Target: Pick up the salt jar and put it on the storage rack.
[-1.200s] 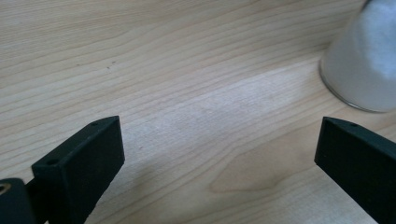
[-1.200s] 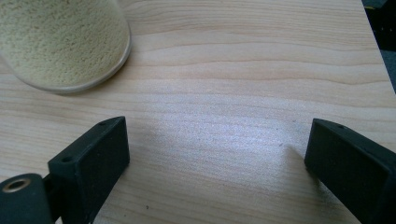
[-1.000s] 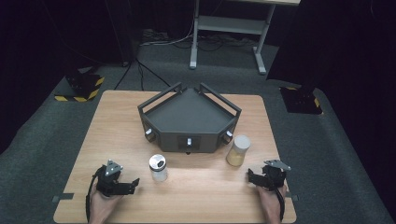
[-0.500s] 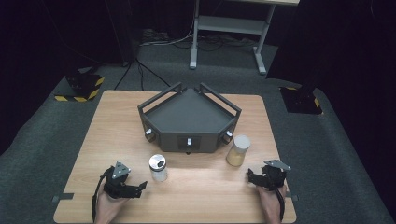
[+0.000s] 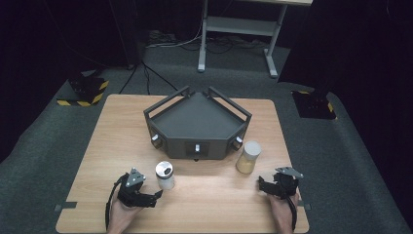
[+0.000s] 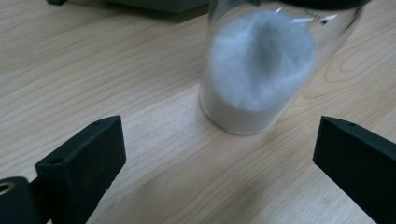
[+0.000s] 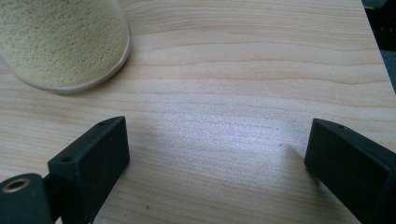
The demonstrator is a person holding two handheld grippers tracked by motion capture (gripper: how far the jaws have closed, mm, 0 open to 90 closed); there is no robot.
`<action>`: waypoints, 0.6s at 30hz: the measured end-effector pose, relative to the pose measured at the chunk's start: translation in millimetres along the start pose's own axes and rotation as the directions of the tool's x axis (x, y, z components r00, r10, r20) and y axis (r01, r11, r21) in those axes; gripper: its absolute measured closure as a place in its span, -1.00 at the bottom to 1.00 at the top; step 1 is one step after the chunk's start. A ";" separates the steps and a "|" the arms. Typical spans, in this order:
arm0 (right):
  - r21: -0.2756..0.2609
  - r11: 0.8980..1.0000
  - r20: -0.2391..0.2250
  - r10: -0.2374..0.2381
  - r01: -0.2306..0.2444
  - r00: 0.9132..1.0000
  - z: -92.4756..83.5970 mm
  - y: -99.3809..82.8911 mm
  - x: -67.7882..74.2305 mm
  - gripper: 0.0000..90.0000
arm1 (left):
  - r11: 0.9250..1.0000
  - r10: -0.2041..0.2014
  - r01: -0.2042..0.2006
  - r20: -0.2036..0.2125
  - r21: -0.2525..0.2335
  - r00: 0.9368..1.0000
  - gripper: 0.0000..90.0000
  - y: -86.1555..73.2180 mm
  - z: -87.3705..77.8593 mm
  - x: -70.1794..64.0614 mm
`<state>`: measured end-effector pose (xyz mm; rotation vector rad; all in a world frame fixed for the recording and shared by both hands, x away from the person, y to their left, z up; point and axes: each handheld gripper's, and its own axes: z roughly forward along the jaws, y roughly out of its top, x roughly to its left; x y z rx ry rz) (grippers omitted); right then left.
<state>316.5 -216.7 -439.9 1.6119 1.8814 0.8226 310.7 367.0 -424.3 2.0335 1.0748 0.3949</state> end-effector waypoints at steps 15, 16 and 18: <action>0.000 1.000 0.000 0.000 0.000 1.000 0.0 0.0 -0.1 -0.86 | 1.000 0.018 -0.018 0.023 -0.023 1.000 -0.92 12.5 16.6 -12.5; 0.000 1.000 0.000 0.000 0.000 1.000 0.0 0.0 -0.1 -0.86 | 1.000 0.019 -0.019 0.021 -0.022 1.000 -0.91 13.5 17.7 -13.5; 0.000 1.000 0.000 0.000 0.000 1.000 0.0 0.0 0.0 -0.86 | 0.999 0.027 -0.027 0.020 -0.019 0.999 -0.91 16.5 20.5 -15.1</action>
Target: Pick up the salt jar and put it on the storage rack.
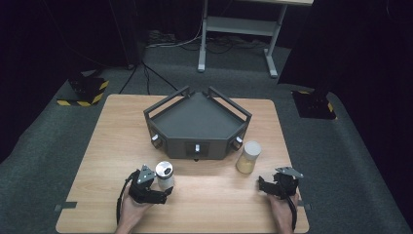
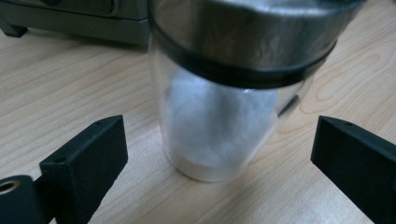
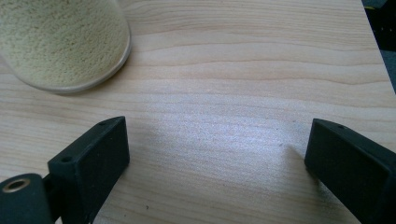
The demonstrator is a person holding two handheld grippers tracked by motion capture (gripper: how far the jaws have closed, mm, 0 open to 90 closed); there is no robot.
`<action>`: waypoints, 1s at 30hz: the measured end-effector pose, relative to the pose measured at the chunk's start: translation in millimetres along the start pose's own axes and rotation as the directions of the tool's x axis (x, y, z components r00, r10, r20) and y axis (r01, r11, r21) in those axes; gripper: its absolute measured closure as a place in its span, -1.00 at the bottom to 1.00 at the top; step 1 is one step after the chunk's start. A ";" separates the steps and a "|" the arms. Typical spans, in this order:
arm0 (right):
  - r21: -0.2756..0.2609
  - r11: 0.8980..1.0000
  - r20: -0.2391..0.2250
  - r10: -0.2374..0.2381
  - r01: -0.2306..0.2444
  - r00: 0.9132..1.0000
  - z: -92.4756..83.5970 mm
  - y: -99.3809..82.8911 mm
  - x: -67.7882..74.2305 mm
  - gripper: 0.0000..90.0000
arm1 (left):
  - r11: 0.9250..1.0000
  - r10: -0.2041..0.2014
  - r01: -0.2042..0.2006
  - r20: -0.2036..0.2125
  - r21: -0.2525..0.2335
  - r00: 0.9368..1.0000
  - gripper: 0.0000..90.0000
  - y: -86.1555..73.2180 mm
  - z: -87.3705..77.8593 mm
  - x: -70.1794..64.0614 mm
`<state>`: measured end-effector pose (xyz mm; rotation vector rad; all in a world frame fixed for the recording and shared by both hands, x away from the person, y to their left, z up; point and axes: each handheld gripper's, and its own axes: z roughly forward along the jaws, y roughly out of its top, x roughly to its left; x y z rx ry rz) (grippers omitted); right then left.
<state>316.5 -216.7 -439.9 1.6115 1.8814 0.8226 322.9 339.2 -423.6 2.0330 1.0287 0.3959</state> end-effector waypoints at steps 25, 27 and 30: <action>0.000 1.000 0.000 0.000 0.000 1.000 0.0 0.0 0.0 -0.86 | 1.000 -0.011 0.011 -0.060 -0.002 0.998 -0.78 5.8 18.8 -13.0; 0.000 1.000 0.000 0.000 0.000 1.000 0.0 0.0 0.0 -0.86 | 1.000 -0.013 0.012 -0.062 -0.002 0.998 -0.75 5.8 20.0 -14.3; 0.000 1.000 0.001 0.000 0.000 1.000 0.0 0.0 0.1 -0.86 | 1.000 -0.010 0.010 -0.069 -0.005 0.998 -0.68 6.3 20.7 -16.0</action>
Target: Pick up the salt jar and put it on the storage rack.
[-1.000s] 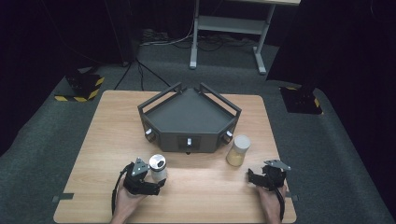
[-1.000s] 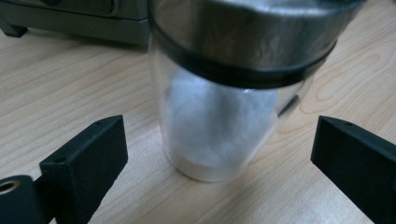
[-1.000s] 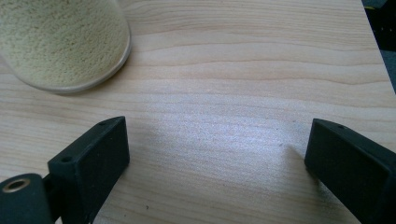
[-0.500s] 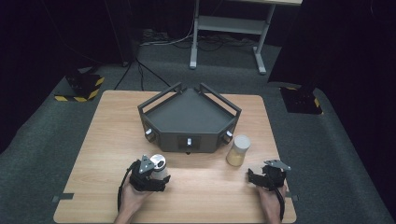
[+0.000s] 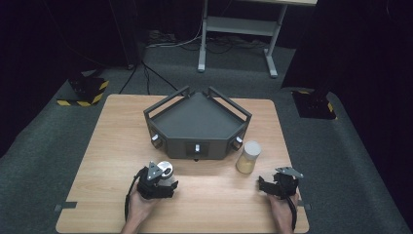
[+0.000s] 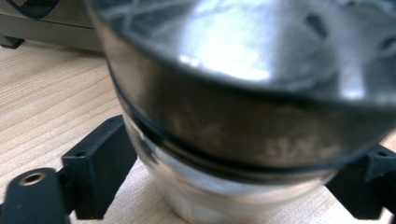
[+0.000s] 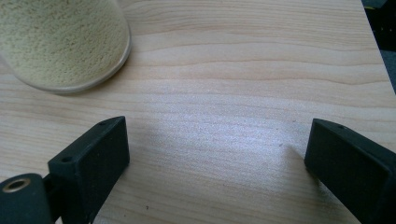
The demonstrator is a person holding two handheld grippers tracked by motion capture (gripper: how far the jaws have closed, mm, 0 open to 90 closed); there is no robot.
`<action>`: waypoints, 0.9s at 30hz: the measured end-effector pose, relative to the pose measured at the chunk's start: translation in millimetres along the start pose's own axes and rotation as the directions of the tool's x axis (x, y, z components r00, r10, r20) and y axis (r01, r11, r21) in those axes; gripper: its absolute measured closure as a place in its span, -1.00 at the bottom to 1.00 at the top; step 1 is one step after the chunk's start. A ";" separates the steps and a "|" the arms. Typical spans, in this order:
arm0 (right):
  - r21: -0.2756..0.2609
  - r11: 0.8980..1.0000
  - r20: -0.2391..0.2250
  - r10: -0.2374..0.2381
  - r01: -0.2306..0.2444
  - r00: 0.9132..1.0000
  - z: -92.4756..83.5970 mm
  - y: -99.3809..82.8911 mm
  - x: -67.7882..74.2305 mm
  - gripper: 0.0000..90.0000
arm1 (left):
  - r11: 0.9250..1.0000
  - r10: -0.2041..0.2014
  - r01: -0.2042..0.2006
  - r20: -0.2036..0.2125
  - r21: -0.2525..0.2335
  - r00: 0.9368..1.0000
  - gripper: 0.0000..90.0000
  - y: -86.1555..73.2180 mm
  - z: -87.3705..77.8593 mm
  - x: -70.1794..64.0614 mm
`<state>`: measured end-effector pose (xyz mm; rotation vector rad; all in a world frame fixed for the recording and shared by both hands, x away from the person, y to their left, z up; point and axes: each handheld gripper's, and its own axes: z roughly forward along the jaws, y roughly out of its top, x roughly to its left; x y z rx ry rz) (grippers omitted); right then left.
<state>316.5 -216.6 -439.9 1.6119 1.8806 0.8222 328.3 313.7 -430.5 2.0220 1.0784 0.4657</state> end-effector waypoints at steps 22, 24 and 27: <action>-0.001 1.000 0.001 0.000 0.000 1.000 0.0 -0.1 0.2 -0.86 | 0.999 0.008 -0.010 -0.041 -0.042 0.999 -0.34 -7.9 0.5 -9.5; -0.001 1.000 0.001 0.000 0.000 1.000 0.0 -0.1 0.2 -0.86 | 0.999 0.008 -0.010 -0.042 -0.041 0.999 -0.34 -7.3 0.5 -9.8; -0.001 1.000 0.001 0.002 -0.002 1.000 -0.1 -0.1 0.3 -0.86 | 0.999 0.008 -0.009 -0.042 -0.041 0.999 -0.33 -7.4 0.5 -10.0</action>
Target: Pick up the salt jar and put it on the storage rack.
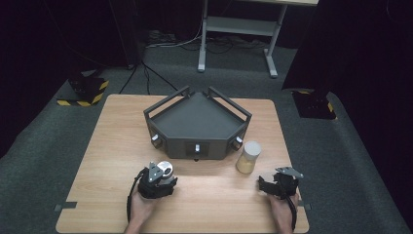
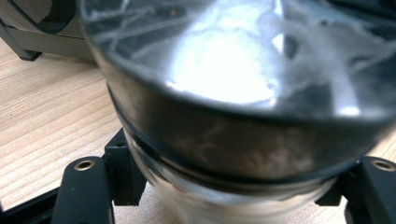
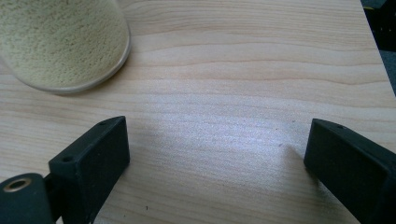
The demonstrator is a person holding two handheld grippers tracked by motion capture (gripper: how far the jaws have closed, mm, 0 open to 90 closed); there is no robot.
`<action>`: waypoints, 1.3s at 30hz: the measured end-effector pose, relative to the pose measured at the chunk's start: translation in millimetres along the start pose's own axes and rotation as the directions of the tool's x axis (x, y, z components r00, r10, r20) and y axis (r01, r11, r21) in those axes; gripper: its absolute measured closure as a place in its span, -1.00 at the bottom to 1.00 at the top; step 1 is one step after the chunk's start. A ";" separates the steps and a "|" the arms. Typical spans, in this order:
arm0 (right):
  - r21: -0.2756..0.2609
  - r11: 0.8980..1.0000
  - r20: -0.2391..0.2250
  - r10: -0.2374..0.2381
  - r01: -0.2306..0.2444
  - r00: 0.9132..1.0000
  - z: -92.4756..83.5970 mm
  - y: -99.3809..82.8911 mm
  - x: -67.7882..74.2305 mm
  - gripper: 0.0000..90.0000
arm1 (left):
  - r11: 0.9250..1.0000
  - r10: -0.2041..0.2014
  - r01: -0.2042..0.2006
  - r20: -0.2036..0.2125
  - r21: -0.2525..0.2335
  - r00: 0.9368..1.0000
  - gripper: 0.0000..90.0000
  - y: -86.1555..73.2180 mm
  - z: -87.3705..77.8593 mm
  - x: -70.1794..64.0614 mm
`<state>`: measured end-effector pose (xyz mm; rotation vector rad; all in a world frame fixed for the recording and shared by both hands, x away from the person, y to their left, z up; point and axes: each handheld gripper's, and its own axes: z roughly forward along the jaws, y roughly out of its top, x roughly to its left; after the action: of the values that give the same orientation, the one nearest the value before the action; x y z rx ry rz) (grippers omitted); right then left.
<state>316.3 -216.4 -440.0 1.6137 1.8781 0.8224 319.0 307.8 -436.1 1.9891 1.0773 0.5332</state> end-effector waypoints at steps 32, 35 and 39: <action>-0.001 1.000 -0.001 0.000 0.000 1.000 -0.2 -0.2 0.0 -0.84 | 1.000 -0.002 0.002 0.003 0.030 1.000 -0.33 7.8 -2.1 -0.8; -0.001 1.000 -0.002 0.000 0.000 1.000 -0.3 -0.2 0.1 -0.84 | 1.000 -0.023 0.022 0.017 0.022 1.000 -0.33 7.3 -2.3 2.4; -0.001 1.000 -0.002 0.000 0.000 1.000 -0.3 -0.2 0.1 -0.84 | 1.000 -0.017 0.016 0.022 0.017 1.000 -0.33 9.4 -4.0 2.3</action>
<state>315.9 -216.3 -439.9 1.6135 1.8787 0.8249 322.2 308.4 -426.2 1.9947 1.0874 0.4939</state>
